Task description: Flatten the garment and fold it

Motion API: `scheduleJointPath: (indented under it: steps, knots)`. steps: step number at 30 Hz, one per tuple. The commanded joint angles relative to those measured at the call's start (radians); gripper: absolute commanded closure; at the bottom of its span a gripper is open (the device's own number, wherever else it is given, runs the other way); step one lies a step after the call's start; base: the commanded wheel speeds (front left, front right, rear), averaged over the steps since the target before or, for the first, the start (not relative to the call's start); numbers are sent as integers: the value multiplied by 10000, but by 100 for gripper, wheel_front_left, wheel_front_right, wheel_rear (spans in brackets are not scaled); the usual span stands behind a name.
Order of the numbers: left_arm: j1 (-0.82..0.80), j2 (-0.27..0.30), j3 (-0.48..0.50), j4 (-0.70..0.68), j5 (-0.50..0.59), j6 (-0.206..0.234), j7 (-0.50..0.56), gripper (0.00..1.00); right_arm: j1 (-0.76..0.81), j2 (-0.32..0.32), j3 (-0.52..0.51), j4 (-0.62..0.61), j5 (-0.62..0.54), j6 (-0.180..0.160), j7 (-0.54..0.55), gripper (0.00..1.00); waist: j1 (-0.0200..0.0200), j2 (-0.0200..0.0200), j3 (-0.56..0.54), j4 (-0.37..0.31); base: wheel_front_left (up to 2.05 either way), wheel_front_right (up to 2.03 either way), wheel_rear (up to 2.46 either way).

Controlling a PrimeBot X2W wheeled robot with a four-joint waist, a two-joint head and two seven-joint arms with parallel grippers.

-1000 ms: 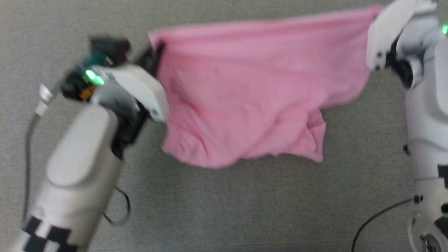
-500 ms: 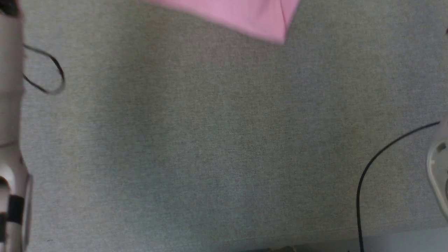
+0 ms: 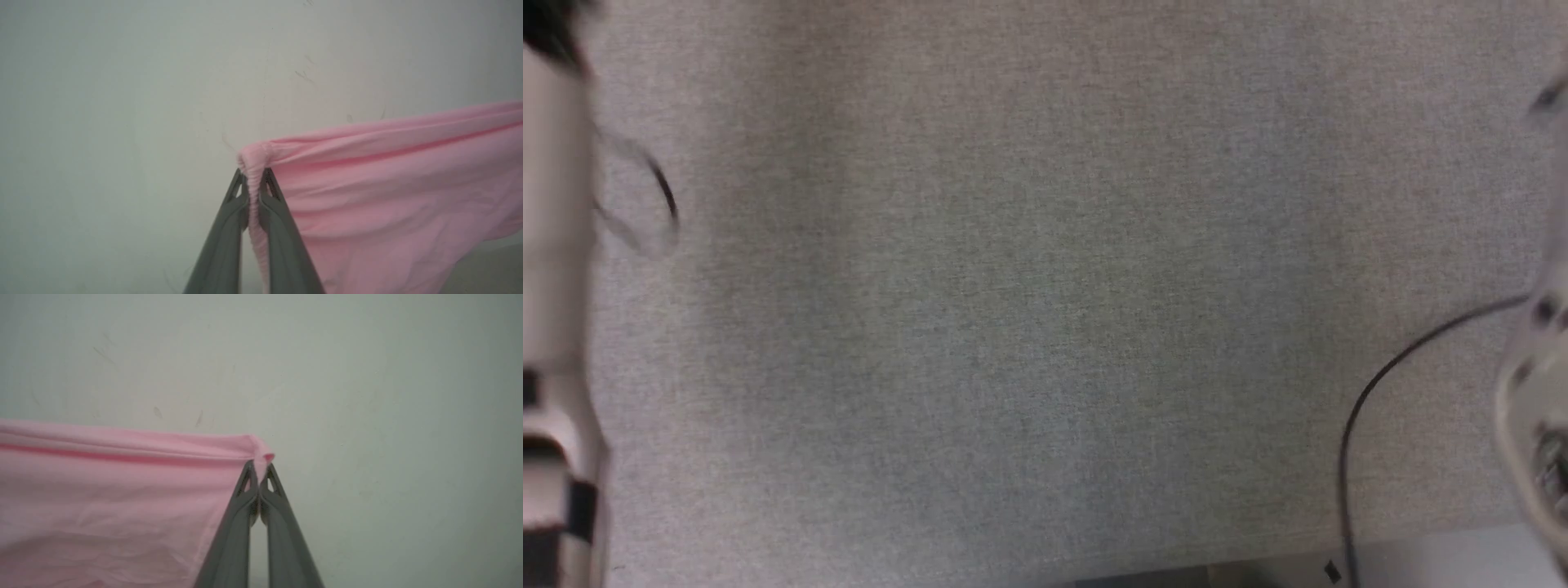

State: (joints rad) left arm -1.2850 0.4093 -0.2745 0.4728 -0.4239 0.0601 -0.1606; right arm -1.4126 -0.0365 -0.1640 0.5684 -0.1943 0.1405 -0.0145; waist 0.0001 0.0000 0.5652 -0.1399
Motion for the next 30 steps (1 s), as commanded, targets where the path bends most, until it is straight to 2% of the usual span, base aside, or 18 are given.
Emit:
scheduleJointPath:
  steps: [1, 7, 10, 13, 17, 20, 26, 30]
  knots:
    - [678, 136, -90, 200, -6, -114, -91, 100, 698, -147, 98, 148, 240, -98, -51, 100, -1, 0, -209, 145, 0, 0, 0]
    - [3949, -350, -834, 491, -494, -817, -345, 100, 4035, -635, 1552, 82, 1735, -98, 61, 100, -1, 0, -1422, 472, 0, 0, 0]
    - [5592, -450, -1239, 317, -657, -1025, -263, 100, 6023, -1086, 2131, -636, 2697, -98, 734, 100, -1, 0, -2105, 609, 0, 0, 0]
    - [7064, -455, -1653, -5, -777, -1166, -95, 100, 8024, -1574, 2476, -1895, 3476, -98, 1555, 100, -1, 0, -2736, 687, 0, 0, 0]
    - [8758, -398, -1945, -593, -997, -1072, 142, 100, 10549, -2121, 2638, -3777, 4167, -98, 2675, 100, -1, 0, -3378, 744, 0, 0, 0]
    - [9799, -335, -2186, -1148, -1060, -919, 365, 100, 12219, -2330, 2446, -5052, 4239, -98, 3444, 100, -1, 0, -3703, 781, 0, 0, 0]
    - [11573, -195, -2390, -2458, -1351, -470, 768, 100, 14989, -2292, 1937, -6818, 4050, -98, 4848, 100, -1, 0, -4057, 842, 0, 0, 0]
    - [12415, -118, -2452, -3353, -1441, -173, 810, 100, 16060, -1991, 1481, -7734, 3883, -98, 5390, 100, -1, 0, -4156, 864, 0, 0, 0]
